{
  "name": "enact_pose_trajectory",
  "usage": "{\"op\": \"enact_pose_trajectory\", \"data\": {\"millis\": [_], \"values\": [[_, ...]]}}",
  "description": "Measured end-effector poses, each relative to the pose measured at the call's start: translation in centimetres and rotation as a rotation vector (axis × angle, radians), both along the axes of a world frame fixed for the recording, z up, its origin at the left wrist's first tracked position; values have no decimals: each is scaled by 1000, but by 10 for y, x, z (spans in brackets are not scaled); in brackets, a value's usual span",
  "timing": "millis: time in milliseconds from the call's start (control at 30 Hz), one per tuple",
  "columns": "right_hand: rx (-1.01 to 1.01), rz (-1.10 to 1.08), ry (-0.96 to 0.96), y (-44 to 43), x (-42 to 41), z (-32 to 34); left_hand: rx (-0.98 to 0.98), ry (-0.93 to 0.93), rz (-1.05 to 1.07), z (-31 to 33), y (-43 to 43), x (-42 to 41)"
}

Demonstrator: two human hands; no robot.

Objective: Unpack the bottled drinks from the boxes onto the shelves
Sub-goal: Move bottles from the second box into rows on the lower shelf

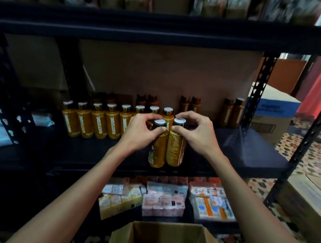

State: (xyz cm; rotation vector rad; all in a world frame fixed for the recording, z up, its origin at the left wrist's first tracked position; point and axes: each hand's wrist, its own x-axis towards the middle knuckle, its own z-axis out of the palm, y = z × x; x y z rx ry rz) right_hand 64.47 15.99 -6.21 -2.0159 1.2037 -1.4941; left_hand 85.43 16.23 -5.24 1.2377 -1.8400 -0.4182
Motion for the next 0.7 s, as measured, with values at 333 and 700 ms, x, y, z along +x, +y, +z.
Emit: {"op": "enact_pose_trajectory", "data": {"millis": [333, 700], "values": [[102, -79, -88, -36, 10, -21, 123, 142, 104, -20, -37, -18], [81, -47, 5, -57, 13, -65, 163, 92, -57, -32, -48, -4]]}}
